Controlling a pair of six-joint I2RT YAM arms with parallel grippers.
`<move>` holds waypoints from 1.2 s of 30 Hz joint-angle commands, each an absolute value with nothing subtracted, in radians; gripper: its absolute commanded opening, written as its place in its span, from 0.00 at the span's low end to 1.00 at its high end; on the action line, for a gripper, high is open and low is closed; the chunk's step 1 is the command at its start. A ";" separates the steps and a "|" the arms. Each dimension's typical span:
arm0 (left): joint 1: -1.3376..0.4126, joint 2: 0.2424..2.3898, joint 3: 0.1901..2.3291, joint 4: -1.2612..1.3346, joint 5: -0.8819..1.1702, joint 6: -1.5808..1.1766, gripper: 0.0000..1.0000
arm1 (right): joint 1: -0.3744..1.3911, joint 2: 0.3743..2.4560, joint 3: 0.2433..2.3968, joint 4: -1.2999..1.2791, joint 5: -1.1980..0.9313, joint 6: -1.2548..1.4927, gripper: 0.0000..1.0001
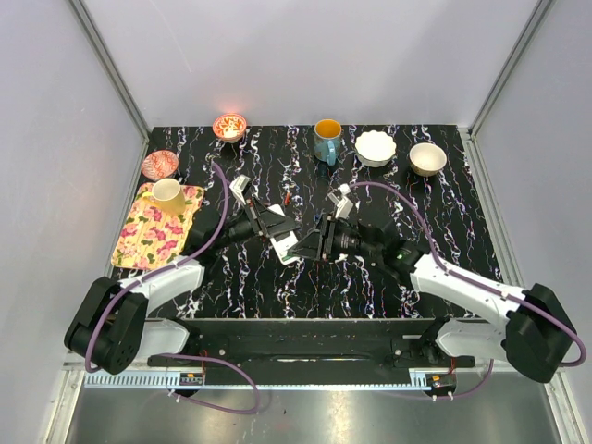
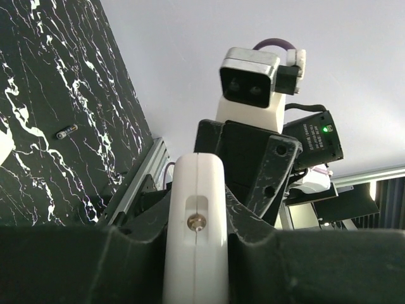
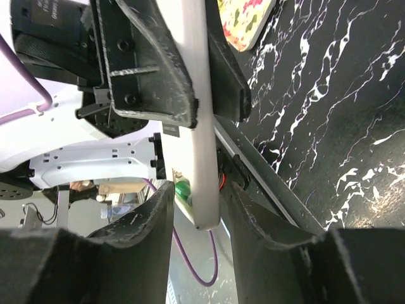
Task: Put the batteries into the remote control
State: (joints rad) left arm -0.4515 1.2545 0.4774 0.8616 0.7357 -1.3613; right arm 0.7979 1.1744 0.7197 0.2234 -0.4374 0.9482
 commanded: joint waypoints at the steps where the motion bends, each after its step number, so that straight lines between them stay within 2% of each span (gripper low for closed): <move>1: -0.459 1.226 0.517 0.936 0.761 -1.354 0.00 | 0.796 1.210 0.764 0.316 -0.545 0.966 0.43; 4: -0.462 1.232 0.522 0.940 0.767 -1.355 0.00 | 0.796 1.218 0.750 0.356 -0.552 0.982 0.40; 7: -0.469 1.235 0.523 0.946 0.775 -1.355 0.00 | 0.796 1.226 0.738 0.409 -0.563 1.002 0.25; 8: -0.472 1.238 0.523 0.950 0.778 -1.355 0.00 | 0.796 1.229 0.733 0.431 -0.569 1.009 0.14; 10: -0.476 1.243 0.526 0.954 0.785 -1.356 0.02 | 0.796 1.235 0.719 0.472 -0.574 1.025 0.00; 11: -0.474 1.246 0.526 0.953 0.788 -1.356 0.07 | 0.796 1.235 0.716 0.482 -0.572 1.028 0.00; 12: -0.474 1.249 0.523 0.956 0.793 -1.364 0.21 | 0.795 1.232 0.710 0.486 -0.572 1.028 0.00; 16: -0.474 1.243 0.514 0.979 0.801 -1.374 0.39 | 0.790 1.204 0.698 0.494 -0.554 1.025 0.00; 19: -0.474 1.232 0.505 0.994 0.796 -1.381 0.46 | 0.782 1.187 0.690 0.492 -0.545 1.023 0.00; 26: -0.474 1.212 0.476 1.012 0.779 -1.390 0.48 | 0.767 1.163 0.672 0.486 -0.540 1.022 0.00; 36: -0.474 1.190 0.440 1.058 0.769 -1.416 0.34 | 0.750 1.127 0.638 0.465 -0.526 1.015 0.00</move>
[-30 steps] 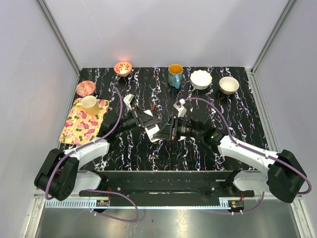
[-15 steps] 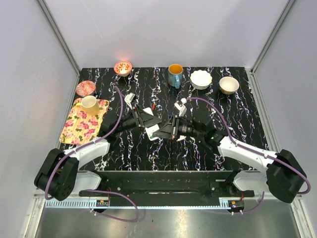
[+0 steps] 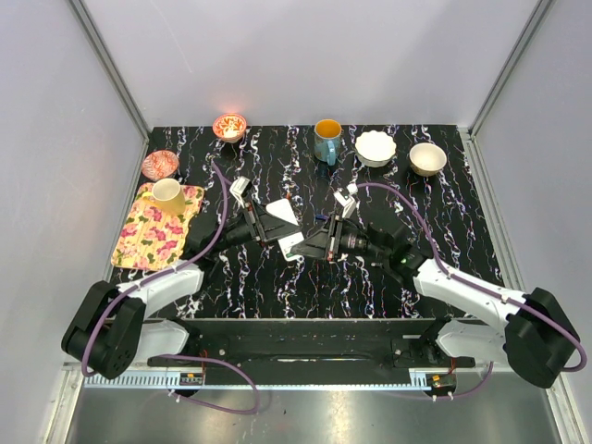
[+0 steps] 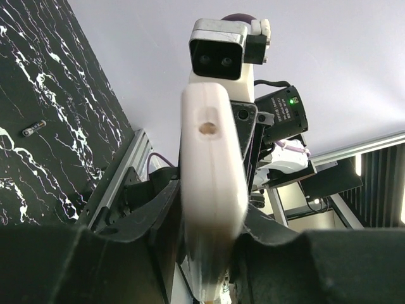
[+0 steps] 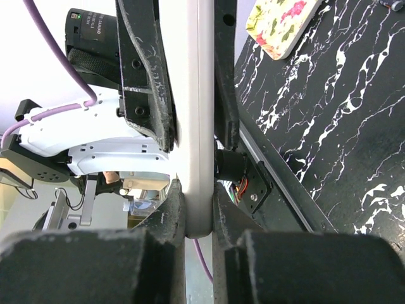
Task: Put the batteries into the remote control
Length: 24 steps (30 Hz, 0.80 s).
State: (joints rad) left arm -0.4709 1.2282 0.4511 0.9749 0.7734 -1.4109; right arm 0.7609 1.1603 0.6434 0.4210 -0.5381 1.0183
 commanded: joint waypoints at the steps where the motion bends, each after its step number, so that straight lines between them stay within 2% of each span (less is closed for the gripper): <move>1: -0.474 1.189 0.439 1.058 0.769 -1.416 0.34 | 0.750 1.127 0.638 0.465 -0.526 1.015 0.00; 10: -0.474 1.187 0.436 1.052 0.779 -1.414 0.36 | 0.749 1.138 0.640 0.463 -0.526 1.014 0.00; 12: -0.474 1.187 0.434 1.055 0.781 -1.413 0.33 | 0.747 1.141 0.643 0.463 -0.528 1.012 0.00; 13: -0.476 1.187 0.434 1.058 0.784 -1.413 0.30 | 0.749 1.144 0.644 0.463 -0.529 1.012 0.00; 14: -0.477 1.189 0.433 1.061 0.787 -1.413 0.20 | 0.747 1.146 0.646 0.463 -0.535 1.014 0.00; 17: -0.479 1.192 0.436 1.066 0.790 -1.413 0.01 | 0.747 1.154 0.649 0.463 -0.541 1.012 0.00; 20: -0.479 1.193 0.426 1.072 0.787 -1.416 0.00 | 0.747 1.149 0.663 0.431 -0.540 1.005 0.00; 23: -0.479 1.184 0.417 1.051 0.769 -1.402 0.00 | 0.741 1.141 0.681 0.385 -0.552 0.989 0.38; 24: -0.477 1.181 0.416 1.042 0.756 -1.396 0.00 | 0.736 1.132 0.689 0.349 -0.552 0.985 0.56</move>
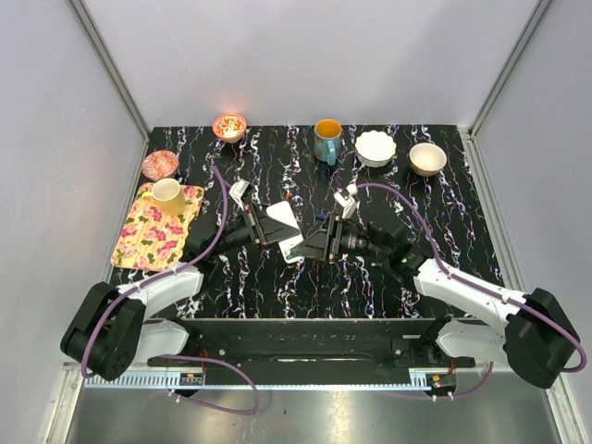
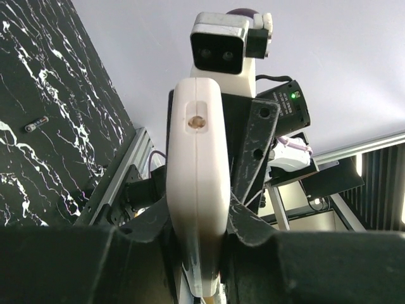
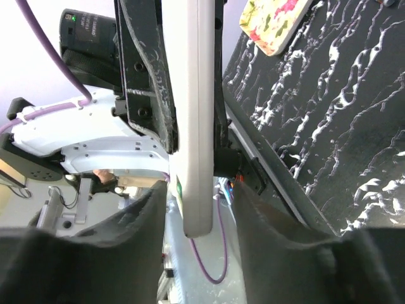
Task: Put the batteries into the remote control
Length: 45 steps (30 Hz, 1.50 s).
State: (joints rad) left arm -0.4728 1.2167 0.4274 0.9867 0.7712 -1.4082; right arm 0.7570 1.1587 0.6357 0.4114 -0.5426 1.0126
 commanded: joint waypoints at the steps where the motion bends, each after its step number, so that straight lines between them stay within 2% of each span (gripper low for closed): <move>1: -0.476 1.177 0.414 1.031 0.752 -1.390 0.00 | 0.730 1.123 0.695 0.327 -0.555 0.973 0.64; 2: -0.472 1.172 0.414 1.011 0.746 -1.379 0.00 | 0.726 1.111 0.712 0.302 -0.558 0.963 0.75; 3: -0.471 1.169 0.414 1.002 0.736 -1.373 0.00 | 0.721 1.085 0.721 0.244 -0.560 0.950 0.81; 4: -0.463 1.166 0.413 0.994 0.733 -1.368 0.00 | 0.719 1.069 0.733 0.206 -0.558 0.909 0.91; 7: -0.446 1.157 0.416 0.965 0.729 -1.351 0.00 | 0.713 1.006 0.796 0.031 -0.534 0.803 0.98; 10: -0.431 1.154 0.417 0.950 0.733 -1.339 0.00 | 0.713 0.954 0.845 -0.145 -0.445 0.692 0.99; 13: -0.420 1.138 0.410 0.905 0.732 -1.315 0.00 | 0.713 0.917 0.848 -0.288 -0.203 0.661 0.99; 14: -0.419 1.125 0.407 0.891 0.732 -1.295 0.00 | 0.713 0.914 0.827 -0.319 -0.052 0.670 0.98; 17: -0.411 1.085 0.388 0.813 0.726 -1.243 0.00 | 0.713 0.925 0.749 -0.359 0.143 0.683 0.97; 22: -0.400 0.970 0.353 0.706 0.719 -1.192 0.00 | 0.715 1.017 0.721 -0.399 0.210 0.661 0.91; 23: -0.400 0.953 0.341 0.689 0.710 -1.181 0.00 | 0.713 1.025 0.715 -0.411 0.254 0.660 0.92; 25: -0.394 0.898 0.325 0.652 0.704 -1.177 0.00 | 0.713 1.038 0.719 -0.439 0.384 0.670 0.99; 29: -0.384 0.824 0.276 0.646 0.701 -1.196 0.00 | 0.713 1.077 0.718 -0.474 0.491 0.655 1.00; 33: -0.376 0.787 0.258 0.641 0.709 -1.198 0.00 | 0.713 1.135 0.741 -0.475 0.457 0.618 0.89; 34: -0.374 0.779 0.255 0.640 0.710 -1.200 0.00 | 0.713 1.146 0.756 -0.488 0.471 0.621 0.80; 37: -0.371 0.781 0.247 0.646 0.713 -1.198 0.00 | 0.701 1.181 0.764 -0.526 0.483 0.649 0.63; 38: -0.371 0.782 0.241 0.653 0.718 -1.203 0.00 | 0.686 1.189 0.762 -0.541 0.480 0.673 0.45; 39: -0.371 0.785 0.239 0.670 0.722 -1.204 0.00 | 0.677 1.190 0.758 -0.543 0.473 0.684 0.40; 40: -0.371 0.795 0.239 0.678 0.726 -1.209 0.00 | 0.666 1.189 0.747 -0.542 0.439 0.692 0.40; 42: -0.370 0.804 0.236 0.693 0.733 -1.216 0.00 | 0.654 1.190 0.744 -0.541 0.425 0.722 0.59; 44: -0.370 0.821 0.236 0.713 0.744 -1.223 0.00 | 0.652 1.193 0.744 -0.546 0.408 0.758 0.67; 45: -0.370 0.824 0.235 0.724 0.744 -1.224 0.00 | 0.650 1.201 0.745 -0.554 0.408 0.770 0.76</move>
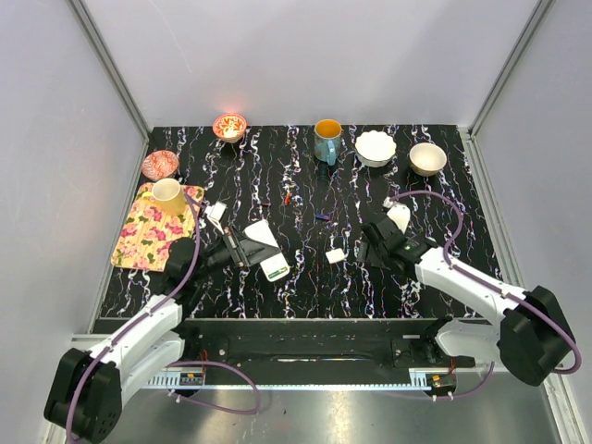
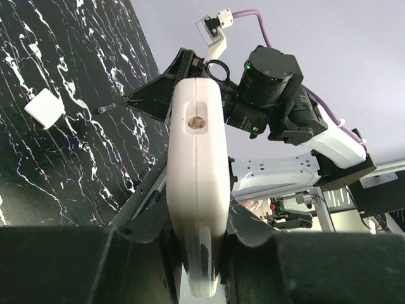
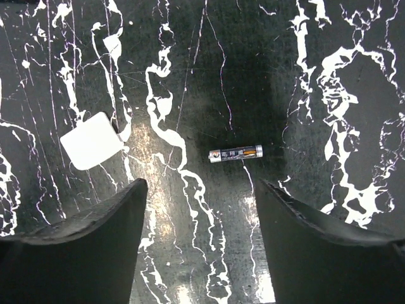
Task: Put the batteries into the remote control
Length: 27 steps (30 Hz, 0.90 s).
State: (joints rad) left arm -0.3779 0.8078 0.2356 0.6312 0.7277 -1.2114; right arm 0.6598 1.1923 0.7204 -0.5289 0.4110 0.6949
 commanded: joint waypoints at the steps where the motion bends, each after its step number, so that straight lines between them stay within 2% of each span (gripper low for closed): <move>1: -0.370 0.830 0.233 0.730 0.744 -1.224 0.00 | 0.649 1.207 0.749 -0.558 0.413 0.778 0.79; 3: -0.371 0.839 0.230 0.744 0.746 -1.230 0.00 | 0.646 1.249 0.750 -0.571 0.419 0.801 0.86; 5: -0.370 0.847 0.229 0.755 0.749 -1.236 0.00 | 0.641 1.270 0.752 -0.565 0.414 0.827 0.87; 10: -0.368 0.833 0.239 0.764 0.758 -1.246 0.00 | 0.641 1.209 0.732 -0.367 0.320 0.735 0.82; 12: -0.370 0.822 0.248 0.730 0.750 -1.235 0.00 | 0.641 1.244 0.768 -0.287 0.282 0.632 0.81; 19: -0.367 0.778 0.230 0.690 0.704 -1.230 0.00 | 0.641 1.606 1.154 -0.310 0.293 0.483 0.76; 23: -0.367 0.758 0.227 0.663 0.692 -1.227 0.00 | 0.641 1.813 1.290 -0.307 0.307 0.482 0.72; 27: -0.365 0.727 0.233 0.600 0.687 -1.207 0.00 | 0.641 1.914 1.387 -0.291 0.269 0.482 0.68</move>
